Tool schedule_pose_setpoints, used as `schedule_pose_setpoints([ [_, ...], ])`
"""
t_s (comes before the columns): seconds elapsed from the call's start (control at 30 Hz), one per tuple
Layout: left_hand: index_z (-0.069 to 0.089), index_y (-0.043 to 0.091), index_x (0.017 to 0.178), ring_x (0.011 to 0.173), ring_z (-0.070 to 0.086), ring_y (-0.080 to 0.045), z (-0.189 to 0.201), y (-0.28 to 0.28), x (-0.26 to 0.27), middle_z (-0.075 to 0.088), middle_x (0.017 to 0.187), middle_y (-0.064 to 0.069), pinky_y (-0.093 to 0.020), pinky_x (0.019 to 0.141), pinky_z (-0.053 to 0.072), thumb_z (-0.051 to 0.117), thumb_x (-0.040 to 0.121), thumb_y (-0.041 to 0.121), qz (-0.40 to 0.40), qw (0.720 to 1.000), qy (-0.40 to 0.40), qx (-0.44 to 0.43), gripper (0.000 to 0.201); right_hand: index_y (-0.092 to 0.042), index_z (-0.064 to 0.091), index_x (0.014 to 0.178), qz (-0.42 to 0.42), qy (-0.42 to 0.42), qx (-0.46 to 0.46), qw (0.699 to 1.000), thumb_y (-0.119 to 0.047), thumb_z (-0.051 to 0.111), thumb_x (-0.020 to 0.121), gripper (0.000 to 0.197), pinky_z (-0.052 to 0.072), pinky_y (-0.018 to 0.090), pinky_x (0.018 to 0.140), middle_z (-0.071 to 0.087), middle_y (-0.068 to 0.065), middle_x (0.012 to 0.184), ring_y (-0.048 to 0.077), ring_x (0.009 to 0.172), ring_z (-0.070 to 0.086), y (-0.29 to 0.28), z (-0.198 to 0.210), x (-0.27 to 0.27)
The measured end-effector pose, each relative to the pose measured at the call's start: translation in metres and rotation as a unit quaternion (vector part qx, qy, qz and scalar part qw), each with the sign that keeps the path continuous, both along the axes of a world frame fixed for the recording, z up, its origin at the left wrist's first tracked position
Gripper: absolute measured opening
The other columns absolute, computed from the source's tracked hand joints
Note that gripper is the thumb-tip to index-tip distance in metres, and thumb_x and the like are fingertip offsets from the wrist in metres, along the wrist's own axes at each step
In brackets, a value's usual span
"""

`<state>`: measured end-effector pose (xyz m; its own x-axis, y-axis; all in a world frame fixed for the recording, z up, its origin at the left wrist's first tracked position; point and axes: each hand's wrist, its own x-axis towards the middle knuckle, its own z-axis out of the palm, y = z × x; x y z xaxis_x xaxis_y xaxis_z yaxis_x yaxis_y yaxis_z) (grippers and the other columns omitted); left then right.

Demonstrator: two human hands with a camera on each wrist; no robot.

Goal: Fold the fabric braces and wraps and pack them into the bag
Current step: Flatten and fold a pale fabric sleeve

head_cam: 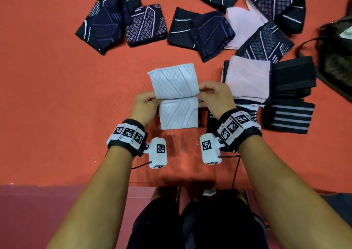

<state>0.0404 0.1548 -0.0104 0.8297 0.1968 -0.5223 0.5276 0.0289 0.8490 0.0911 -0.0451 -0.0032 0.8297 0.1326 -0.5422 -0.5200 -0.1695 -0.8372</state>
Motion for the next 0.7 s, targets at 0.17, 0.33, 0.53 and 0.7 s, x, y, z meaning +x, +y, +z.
schedule_pose_setpoints([
  [0.17, 0.079, 0.025, 0.066, 0.074, 0.068, -0.023, -0.004, 0.001, 0.002, 0.075, 0.073, 0.003, -0.038, 0.069, 0.056, 0.053, 0.089, -0.015, 0.023, 1.000, -0.013, 0.016, 0.053, 0.000, 0.071, 0.081, -0.004, -0.010, -0.022, 1.000, 0.015, 0.052, 0.089, 0.026, 0.062, 0.035, 0.069, 0.071, 0.011, 0.084, 0.020, 0.075, 0.071, 0.001, -0.003, 0.003],
  [0.33, 0.075, 0.014, 0.069, 0.078, 0.067, -0.015, -0.002, -0.002, 0.001, 0.074, 0.077, 0.000, -0.026, 0.073, 0.051, 0.042, 0.083, -0.018, 0.025, 0.999, -0.032, 0.034, 0.048, -0.005, 0.070, 0.076, 0.022, -0.022, -0.040, 0.999, 0.007, 0.045, 0.096, 0.034, 0.058, 0.028, 0.062, 0.066, 0.006, 0.077, 0.011, 0.066, 0.066, 0.001, 0.008, -0.003],
  [0.53, 0.078, 0.015, 0.090, 0.077, 0.068, -0.014, 0.007, -0.011, -0.002, 0.076, 0.088, -0.002, -0.026, 0.066, 0.053, 0.045, 0.094, -0.008, 0.053, 0.997, 0.013, -0.048, 0.040, -0.023, 0.073, 0.080, 0.019, -0.021, -0.042, 0.999, -0.009, 0.057, 0.094, 0.026, 0.058, 0.048, 0.071, 0.069, 0.020, 0.092, 0.028, 0.081, 0.066, -0.003, 0.003, -0.005],
  [0.7, 0.073, 0.009, 0.108, 0.057, 0.055, -0.011, 0.010, -0.019, -0.007, 0.066, 0.081, -0.006, -0.021, 0.051, 0.045, 0.036, 0.089, 0.006, 0.077, 0.991, 0.068, -0.082, 0.042, -0.019, 0.070, 0.094, 0.040, -0.035, -0.044, 0.998, -0.008, 0.071, 0.088, 0.012, 0.048, 0.016, 0.079, 0.069, -0.010, 0.098, 0.004, 0.089, 0.062, -0.009, 0.004, -0.013],
])
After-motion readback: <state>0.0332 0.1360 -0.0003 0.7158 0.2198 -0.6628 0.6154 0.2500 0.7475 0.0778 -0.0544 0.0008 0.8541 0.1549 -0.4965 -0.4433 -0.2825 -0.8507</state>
